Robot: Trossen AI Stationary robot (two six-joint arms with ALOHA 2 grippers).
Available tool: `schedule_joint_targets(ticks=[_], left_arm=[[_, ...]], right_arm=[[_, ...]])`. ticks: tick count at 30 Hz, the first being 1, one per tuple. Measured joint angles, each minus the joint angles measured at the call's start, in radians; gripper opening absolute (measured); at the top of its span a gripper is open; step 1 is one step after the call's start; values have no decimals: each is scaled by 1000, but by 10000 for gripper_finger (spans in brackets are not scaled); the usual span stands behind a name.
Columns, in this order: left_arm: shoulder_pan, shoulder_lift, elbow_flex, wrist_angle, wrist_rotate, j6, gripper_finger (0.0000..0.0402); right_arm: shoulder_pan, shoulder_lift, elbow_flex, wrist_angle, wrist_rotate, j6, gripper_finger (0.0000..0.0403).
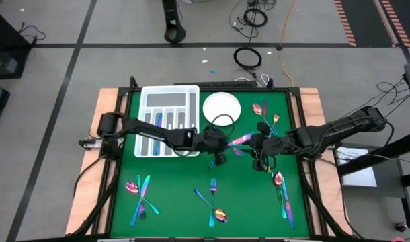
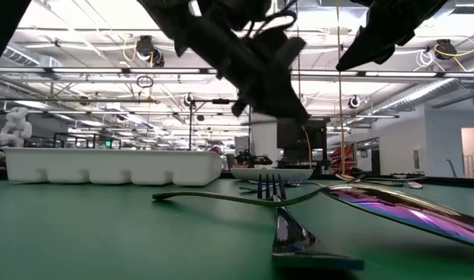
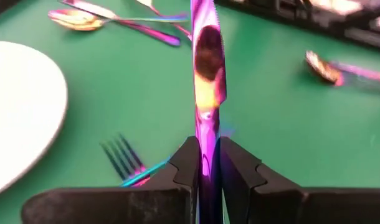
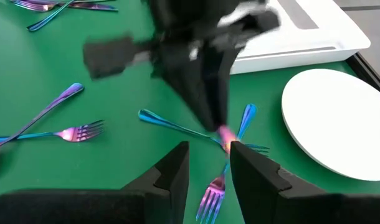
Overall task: Sort silverware
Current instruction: Put the blue knife into the silverware tray
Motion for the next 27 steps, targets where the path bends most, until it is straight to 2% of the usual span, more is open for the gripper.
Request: schedule_joint_targets(ticks=[3,8,14,20,27], left_arm=[[26,-49,1,-104,-14,-56,45],[45,-131,1,-261,-124,-90,45],[44,-247,-41,-371,-251,-137,45],[38,-408,-178,-506,-315,-276,45],[16,-631,-424,-527,-434,-530,45]], right_arm=[[0,0,0,1,0,1,105],[0,0,0,-6,0,1,105],[0,0,0,-16,0,0,105],[0,0,0,-14,0,-37,105],[-3,0,0,35,3,-99,105]])
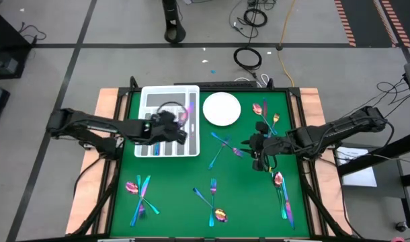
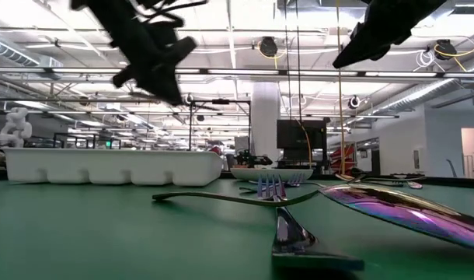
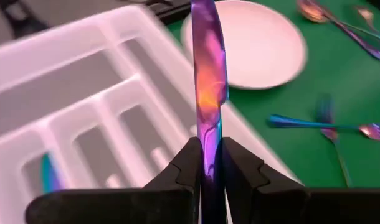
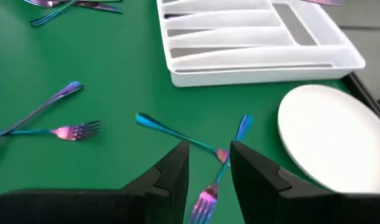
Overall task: Sort silverware
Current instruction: Put the blue knife into the silverware tray
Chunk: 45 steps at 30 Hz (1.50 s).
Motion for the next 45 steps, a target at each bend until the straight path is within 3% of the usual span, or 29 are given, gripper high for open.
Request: schedule_joint_targets(ticks=[6,12,29,45], left_arm=[[-17,-128,-198,-13,-91,-257,45],[-18,-166,-304,-72,-94,-448,45],[-87,-161,-306,-209,-124,-703,45],[-100,-8,-306,-206,-88,-810,45]], right_arm=[[0,0,0,59,-1,-50,105],[-5,0,0,66,-3,-66,105],[-39,0,0,57,-3,-70,105],[-39,0,0,59,-3,-99,105]])
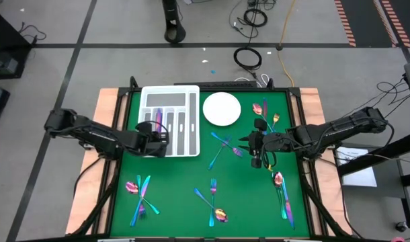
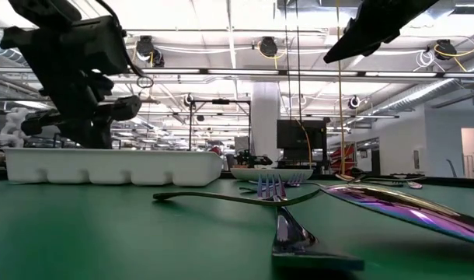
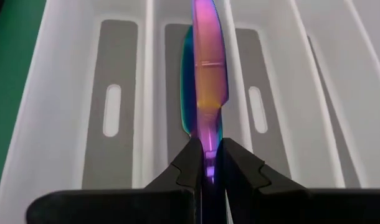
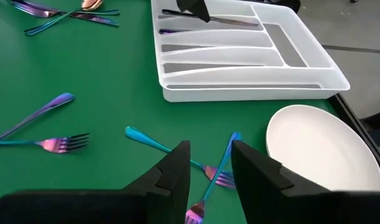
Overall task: Sort silverware
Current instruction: Put the blue knife into the silverware tray
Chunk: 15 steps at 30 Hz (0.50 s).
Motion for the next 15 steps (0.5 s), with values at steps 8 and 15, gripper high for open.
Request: schedule_joint_targets(ticks=[8,15], left_arm=[[0,8,0,0,12,5,72],[0,8,0,-2,12,11,127]], right_arm=[[0,0,0,3,0,-11,105],[0,0,0,3,0,-11,105]])
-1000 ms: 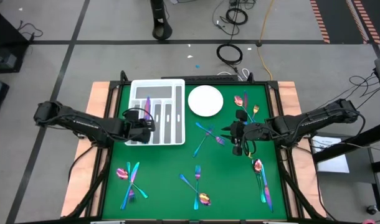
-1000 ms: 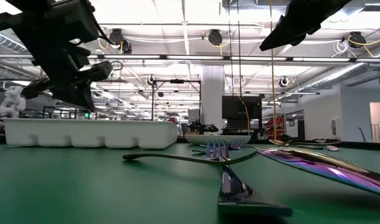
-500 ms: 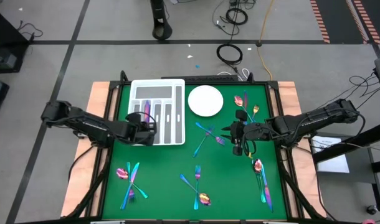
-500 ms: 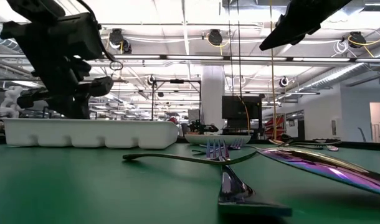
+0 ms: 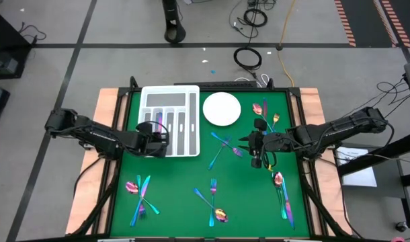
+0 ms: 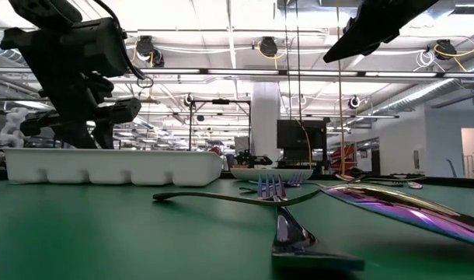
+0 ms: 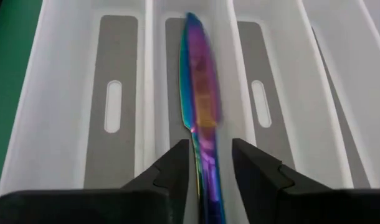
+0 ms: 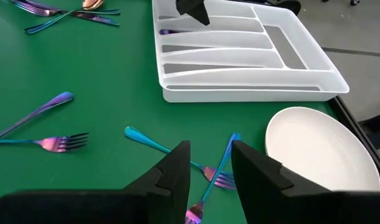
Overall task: Sort silverware
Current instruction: Put the blue knife into the silverware tray
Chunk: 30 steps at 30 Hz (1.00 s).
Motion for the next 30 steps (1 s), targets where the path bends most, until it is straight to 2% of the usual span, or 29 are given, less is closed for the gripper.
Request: schedule_joint_targets(ticks=[6,11,17,23,30], left_arm=[[0,-10,0,-7,1,58,158],[0,-32,17,-8,12,139,164],[0,-49,69,-7,56,339,164],[0,-60,153,-6,219,553,164],[-4,-60,216,-1,520,666,164]], right_arm=[[0,0,0,3,0,1,105],[0,0,0,3,0,5,105],[0,0,0,3,0,4,105],[0,0,0,3,0,5,105],[0,0,0,3,0,8,105]])
